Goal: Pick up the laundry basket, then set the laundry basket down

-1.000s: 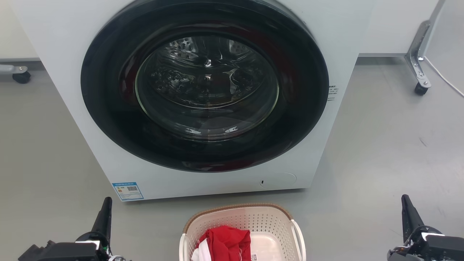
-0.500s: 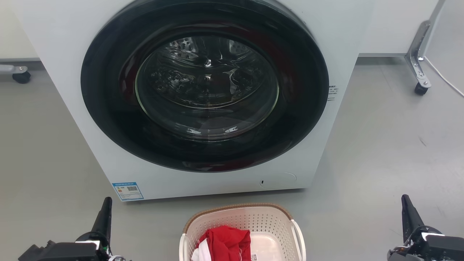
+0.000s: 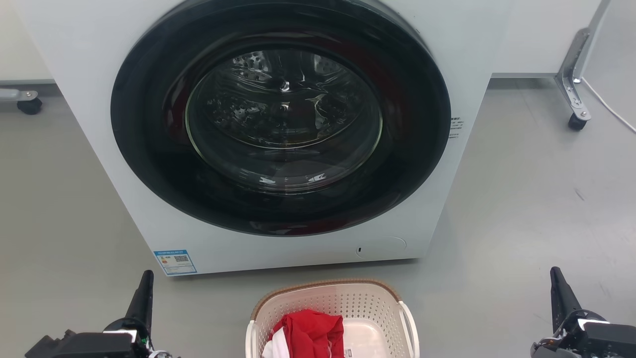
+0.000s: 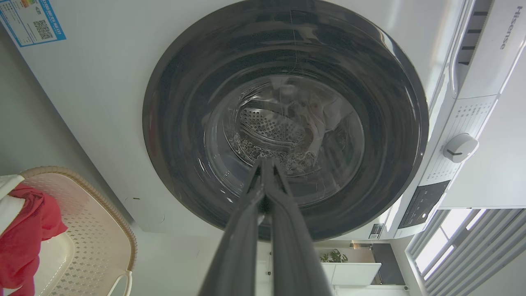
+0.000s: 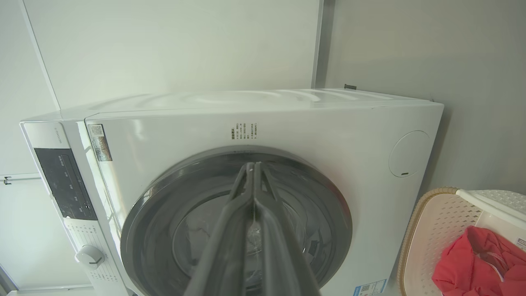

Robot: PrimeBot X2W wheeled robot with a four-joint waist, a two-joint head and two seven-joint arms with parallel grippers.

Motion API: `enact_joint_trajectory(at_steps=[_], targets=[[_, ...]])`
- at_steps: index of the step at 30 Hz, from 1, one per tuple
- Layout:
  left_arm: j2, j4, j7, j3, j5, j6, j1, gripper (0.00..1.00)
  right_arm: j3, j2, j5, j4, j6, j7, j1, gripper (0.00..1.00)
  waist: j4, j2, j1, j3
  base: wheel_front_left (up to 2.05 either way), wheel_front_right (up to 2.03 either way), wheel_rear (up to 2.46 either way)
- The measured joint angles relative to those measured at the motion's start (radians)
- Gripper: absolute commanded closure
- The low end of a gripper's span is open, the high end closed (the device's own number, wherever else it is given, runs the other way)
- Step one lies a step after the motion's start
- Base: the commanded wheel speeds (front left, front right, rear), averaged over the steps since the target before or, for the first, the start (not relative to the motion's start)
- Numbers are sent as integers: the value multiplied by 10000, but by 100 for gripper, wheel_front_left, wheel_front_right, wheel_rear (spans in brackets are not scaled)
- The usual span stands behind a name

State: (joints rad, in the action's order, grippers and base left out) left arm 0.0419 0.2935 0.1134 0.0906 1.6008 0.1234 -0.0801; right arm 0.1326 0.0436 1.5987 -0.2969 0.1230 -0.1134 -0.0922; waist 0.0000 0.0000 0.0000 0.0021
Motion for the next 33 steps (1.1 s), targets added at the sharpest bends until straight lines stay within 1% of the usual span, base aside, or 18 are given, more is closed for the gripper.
enact_joint_trajectory(at_steps=[33], targets=[[0,-4,0,0,0,0,0,100,0,0,0,2,0,0,0,100,0,0,0,0,0,0,0]])
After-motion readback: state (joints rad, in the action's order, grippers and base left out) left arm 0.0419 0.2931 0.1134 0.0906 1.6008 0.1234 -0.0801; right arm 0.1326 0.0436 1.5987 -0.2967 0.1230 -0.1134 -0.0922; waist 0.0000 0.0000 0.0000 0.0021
